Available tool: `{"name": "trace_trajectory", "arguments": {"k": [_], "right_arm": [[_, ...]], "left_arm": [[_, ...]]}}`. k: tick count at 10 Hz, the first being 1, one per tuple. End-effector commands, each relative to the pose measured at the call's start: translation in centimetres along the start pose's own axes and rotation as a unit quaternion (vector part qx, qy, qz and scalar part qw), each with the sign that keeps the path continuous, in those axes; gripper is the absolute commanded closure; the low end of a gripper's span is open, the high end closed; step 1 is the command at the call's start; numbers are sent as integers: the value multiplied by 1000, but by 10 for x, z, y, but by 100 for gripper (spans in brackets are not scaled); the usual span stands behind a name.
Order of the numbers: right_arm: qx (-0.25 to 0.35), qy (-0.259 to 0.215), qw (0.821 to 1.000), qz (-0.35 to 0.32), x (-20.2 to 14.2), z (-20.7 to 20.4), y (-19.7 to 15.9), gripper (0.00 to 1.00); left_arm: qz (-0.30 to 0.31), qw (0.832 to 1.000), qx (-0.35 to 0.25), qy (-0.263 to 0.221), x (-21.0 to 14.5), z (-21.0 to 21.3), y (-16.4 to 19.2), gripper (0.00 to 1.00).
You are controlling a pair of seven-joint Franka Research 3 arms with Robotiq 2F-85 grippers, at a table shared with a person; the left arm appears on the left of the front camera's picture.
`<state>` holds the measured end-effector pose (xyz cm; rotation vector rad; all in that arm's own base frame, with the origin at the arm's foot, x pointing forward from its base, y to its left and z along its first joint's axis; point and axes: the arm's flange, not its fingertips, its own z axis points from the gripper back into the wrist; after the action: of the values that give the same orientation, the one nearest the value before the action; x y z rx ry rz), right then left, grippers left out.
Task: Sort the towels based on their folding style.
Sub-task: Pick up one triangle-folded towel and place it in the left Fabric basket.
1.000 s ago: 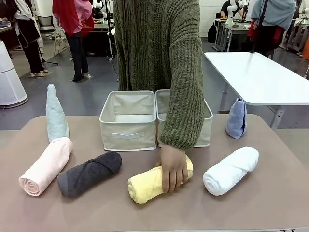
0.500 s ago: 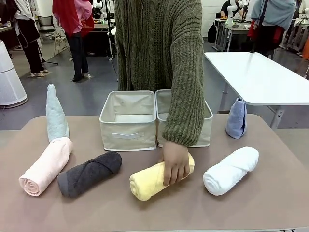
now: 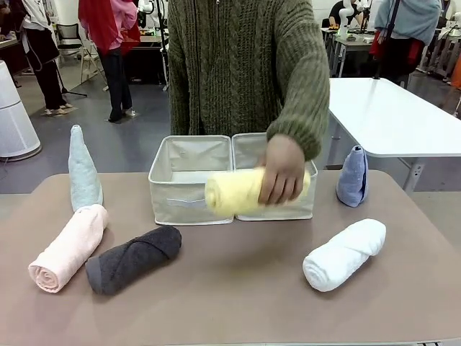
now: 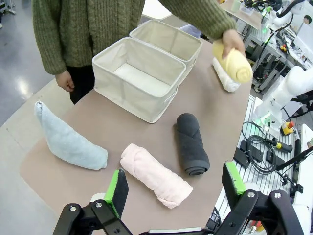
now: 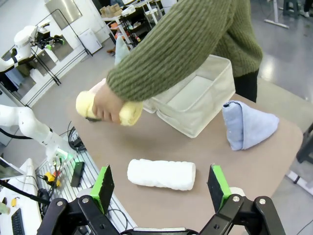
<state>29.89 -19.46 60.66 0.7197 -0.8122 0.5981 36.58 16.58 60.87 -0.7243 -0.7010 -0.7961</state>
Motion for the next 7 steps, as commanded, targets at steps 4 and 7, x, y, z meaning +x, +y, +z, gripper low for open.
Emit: {"name": "trace_trajectory", "arguments": {"k": [4, 7], "right_arm": [[2, -6, 1000, 5, -1, 0, -1, 0], [2, -6, 1000, 5, -1, 0, -1, 0]], "left_arm": [[254, 931, 178, 190, 131, -80, 92, 0], [338, 879, 230, 245, 152, -141, 131, 0]]}}
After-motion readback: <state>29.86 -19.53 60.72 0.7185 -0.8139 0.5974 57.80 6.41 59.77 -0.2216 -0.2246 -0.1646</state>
